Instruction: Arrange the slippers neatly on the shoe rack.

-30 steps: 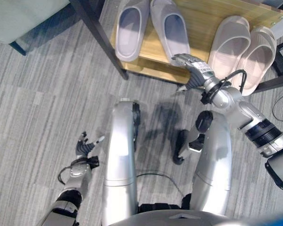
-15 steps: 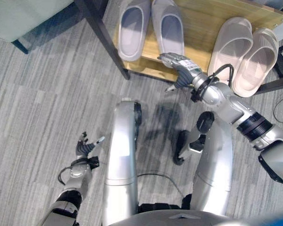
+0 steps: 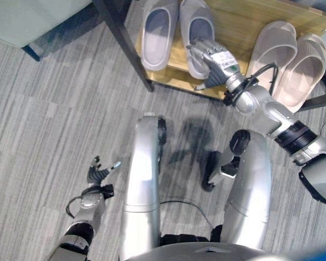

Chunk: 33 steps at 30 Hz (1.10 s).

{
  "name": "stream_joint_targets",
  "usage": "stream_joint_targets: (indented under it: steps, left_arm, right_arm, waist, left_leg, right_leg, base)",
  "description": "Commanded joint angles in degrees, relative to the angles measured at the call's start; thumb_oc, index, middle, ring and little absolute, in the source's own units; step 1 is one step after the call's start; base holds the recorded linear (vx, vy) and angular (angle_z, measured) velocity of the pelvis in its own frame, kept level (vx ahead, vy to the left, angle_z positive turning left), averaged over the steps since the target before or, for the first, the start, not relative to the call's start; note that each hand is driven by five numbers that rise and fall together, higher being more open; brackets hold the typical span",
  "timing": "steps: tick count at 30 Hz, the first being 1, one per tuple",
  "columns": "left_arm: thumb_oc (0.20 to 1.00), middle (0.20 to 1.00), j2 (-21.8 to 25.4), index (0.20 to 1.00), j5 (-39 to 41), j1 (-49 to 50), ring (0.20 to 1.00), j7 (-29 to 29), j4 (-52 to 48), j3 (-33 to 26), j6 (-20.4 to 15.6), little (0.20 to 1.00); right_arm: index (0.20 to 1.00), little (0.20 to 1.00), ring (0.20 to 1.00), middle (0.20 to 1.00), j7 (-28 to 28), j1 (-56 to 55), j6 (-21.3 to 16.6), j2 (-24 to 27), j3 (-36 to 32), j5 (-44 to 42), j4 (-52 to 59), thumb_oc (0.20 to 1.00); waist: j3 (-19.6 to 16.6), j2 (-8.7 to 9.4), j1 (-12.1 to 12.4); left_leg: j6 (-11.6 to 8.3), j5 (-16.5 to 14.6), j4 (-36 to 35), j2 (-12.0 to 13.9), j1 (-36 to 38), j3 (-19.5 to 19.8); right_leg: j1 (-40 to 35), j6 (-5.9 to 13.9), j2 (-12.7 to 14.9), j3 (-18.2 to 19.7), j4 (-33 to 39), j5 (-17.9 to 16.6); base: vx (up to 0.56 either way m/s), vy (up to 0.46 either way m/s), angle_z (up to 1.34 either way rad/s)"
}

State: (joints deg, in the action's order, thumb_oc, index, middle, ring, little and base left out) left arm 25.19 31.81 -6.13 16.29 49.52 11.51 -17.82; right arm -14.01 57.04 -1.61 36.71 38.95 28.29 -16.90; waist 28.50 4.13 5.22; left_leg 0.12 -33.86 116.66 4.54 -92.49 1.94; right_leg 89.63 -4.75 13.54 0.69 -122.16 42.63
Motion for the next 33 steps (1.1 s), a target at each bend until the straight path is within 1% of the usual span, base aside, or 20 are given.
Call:
stream_joint_targets:
  steps: [1,3,5,10,14,15,17,21,23,29,33]
  left_arm:
    - [1.0,1.0,0.4,1.0,-1.8,3.8,1.0,0.9,-2.4,0.8,-3.2,1.0]
    - [1.0,1.0,0.4,1.0,-1.8,3.8,1.0,0.9,-2.4,0.8,-3.2,1.0]
    - [1.0,1.0,0.4,1.0,-2.0,4.3,1.0,1.0,-2.8,0.7,-3.3,1.0]
    - [1.0,1.0,0.3,1.0,-1.5,4.6,1.0,1.3,-2.1,-0.1,-3.1,1.0]
    - [1.0,1.0,0.0,1.0,-1.0,4.9,1.0,1.3,-2.1,-0.1,-3.2,1.0]
    - [1.0,1.0,-0.1,1.0,-1.0,4.9,1.0,1.3,-2.2,0.1,-3.1,1.0]
    - [1.0,1.0,0.1,1.0,-1.0,4.9,1.0,1.2,-2.4,0.4,-3.0,1.0]
    - [1.0,1.0,0.3,1.0,-1.1,4.8,1.0,0.8,-2.8,0.2,-2.8,1.0]
    - [1.0,1.0,0.5,1.0,-1.1,5.0,1.0,0.6,-2.8,0.0,-2.7,1.0]
    - [1.0,1.0,0.9,1.0,-1.0,5.4,1.0,0.1,-3.2,0.3,-2.8,1.0]
    - [1.0,1.0,1.0,1.0,-0.8,5.3,1.0,0.0,-3.3,0.5,-2.8,1.0]
  right_arm:
    - [1.0,1.0,1.0,1.0,-3.5,4.7,-3.3,-0.2,-0.1,-0.4,6.6,1.0]
    - [1.0,1.0,1.0,1.0,-3.5,4.6,-3.3,-0.1,-0.1,-0.4,6.7,1.0]
    - [1.0,1.0,1.0,1.0,-3.9,4.1,-3.6,1.2,-0.1,0.3,8.6,1.0]
    - [1.0,1.0,1.0,1.0,-3.6,1.7,-2.2,1.4,-2.0,-0.4,8.7,1.0]
    - [1.0,1.0,1.0,1.0,-3.0,0.2,-0.8,1.2,-1.9,0.0,5.8,1.0]
    - [1.0,1.0,1.0,1.0,-2.6,-0.2,0.1,0.6,-1.8,0.0,3.9,1.0]
    - [1.0,1.0,1.0,1.0,-2.3,-0.5,0.5,0.1,-1.5,-0.1,1.8,1.0]
    - [1.0,1.0,1.0,1.0,-0.5,-0.4,0.4,-0.3,-0.4,-1.0,-0.1,1.0]
    - [1.0,1.0,1.0,1.0,0.9,-0.3,0.0,-0.9,0.3,-3.1,-0.9,1.0]
    - [1.0,1.0,1.0,1.0,1.8,1.8,-0.9,-1.3,2.4,-4.6,-2.3,1.0]
    - [1.0,1.0,1.0,1.0,2.8,3.1,-0.9,-2.8,4.2,-4.8,-3.1,1.0]
  waist:
    - [1.3,-0.14,1.0]
    - [1.3,-0.19,1.1]
    - [1.3,-0.18,0.8]
    - [1.3,0.22,0.5]
    - [1.3,0.09,0.5]
    - [1.3,-0.05,0.5]
    - [1.3,-0.23,0.5]
    - [1.3,-0.53,0.7]
    - [1.3,-0.63,0.9]
    - [1.3,-0.87,1.3]
    - [1.3,-0.87,1.5]
  left_leg:
    - [-0.34,-9.5,3.9,-1.4,2.5,5.1]
    - [-0.34,-9.5,3.9,-1.4,2.5,5.1]
    - [-0.42,-9.5,4.0,-1.5,2.5,5.0]
    - [-0.55,-9.3,3.9,-1.5,2.5,4.9]
    - [-0.56,-9.2,3.8,-1.4,2.5,4.7]
    - [-0.61,-9.2,3.7,-1.5,2.5,4.8]
    - [-0.66,-9.1,3.7,-1.6,2.5,4.9]
    - [-0.74,-9.0,3.6,-1.7,2.5,5.0]
    - [-0.83,-9.0,3.6,-1.8,2.5,4.9]
    - [-0.84,-8.9,3.3,-1.9,2.5,5.1]
    - [-0.92,-9.0,3.1,-1.9,2.5,5.1]
  right_leg:
    - [0.3,0.31,-2.7,10.5,0.4,-1.8]
    - [0.3,0.32,-2.7,10.5,0.4,-1.8]
    - [0.3,0.23,-2.7,10.6,0.4,-1.7]
    - [0.3,0.17,-2.7,10.8,0.1,-1.6]
    - [0.3,0.07,-2.7,10.8,0.3,-1.7]
    - [0.3,0.13,-2.8,10.8,0.4,-1.7]
    - [0.3,0.12,-2.8,10.7,0.4,-1.7]
    - [0.3,0.17,-2.9,10.7,0.4,-1.7]
    - [0.3,0.26,-2.8,10.8,0.4,-1.7]
    - [0.3,0.33,-2.6,10.8,0.4,-1.7]
    - [0.3,0.25,-2.6,10.8,0.4,-1.7]
  base:
    - [0.0,0.0,0.0]
    - [0.0,0.0,0.0]
    - [0.0,0.0,0.0]
    - [0.0,0.0,0.0]
    - [0.0,0.0,0.0]
    - [0.0,0.0,0.0]
    - [0.0,0.0,0.0]
    - [0.0,0.0,0.0]
    - [0.0,0.0,0.0]
    - [0.0,0.0,0.0]
    - [0.0,0.0,0.0]
